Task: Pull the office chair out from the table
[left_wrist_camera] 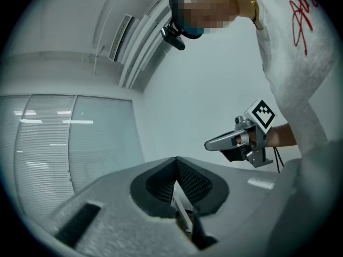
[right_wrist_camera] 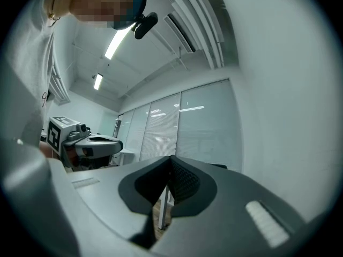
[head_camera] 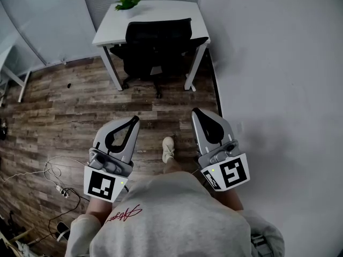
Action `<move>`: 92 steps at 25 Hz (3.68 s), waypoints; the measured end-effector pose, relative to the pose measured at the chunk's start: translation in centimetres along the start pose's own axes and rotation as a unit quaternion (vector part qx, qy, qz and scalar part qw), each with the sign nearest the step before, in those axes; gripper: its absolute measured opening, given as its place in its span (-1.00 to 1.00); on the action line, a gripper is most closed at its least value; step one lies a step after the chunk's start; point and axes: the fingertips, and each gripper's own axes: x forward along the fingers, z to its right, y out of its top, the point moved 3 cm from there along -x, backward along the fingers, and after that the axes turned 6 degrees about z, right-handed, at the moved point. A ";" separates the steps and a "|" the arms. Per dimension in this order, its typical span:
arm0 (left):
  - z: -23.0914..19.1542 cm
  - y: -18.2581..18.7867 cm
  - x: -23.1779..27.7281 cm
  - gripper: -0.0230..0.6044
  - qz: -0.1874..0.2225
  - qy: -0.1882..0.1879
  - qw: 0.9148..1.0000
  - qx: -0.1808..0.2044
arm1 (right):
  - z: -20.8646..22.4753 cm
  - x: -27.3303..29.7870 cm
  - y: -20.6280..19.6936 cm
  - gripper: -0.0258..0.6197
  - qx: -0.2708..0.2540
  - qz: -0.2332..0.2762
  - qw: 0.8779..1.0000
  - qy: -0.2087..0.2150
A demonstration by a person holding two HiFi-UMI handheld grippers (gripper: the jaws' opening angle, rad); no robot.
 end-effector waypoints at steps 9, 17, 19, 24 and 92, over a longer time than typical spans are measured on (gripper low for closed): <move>-3.8 -1.8 3.8 -0.95 -0.002 0.014 1.000 0.002 | 3.4 4.3 -1.2 -0.92 -0.001 -0.004 1.000 0.007; -6.3 -3.0 6.7 -0.95 -0.008 0.023 1.000 0.000 | 5.9 7.7 -2.2 -0.92 0.005 -0.011 1.000 0.017; -7.0 -3.3 7.6 -0.95 -0.012 0.023 1.000 -0.001 | 6.8 8.7 -2.3 -0.92 0.006 -0.010 1.000 0.018; -8.6 -4.3 10.0 -0.95 -0.016 0.026 1.000 0.000 | 9.0 11.0 -2.7 -0.92 0.005 -0.010 1.000 0.022; -21.4 -10.2 23.2 -0.95 -0.025 0.046 0.999 0.005 | 20.2 27.1 -6.4 -0.92 0.009 -0.016 0.999 0.046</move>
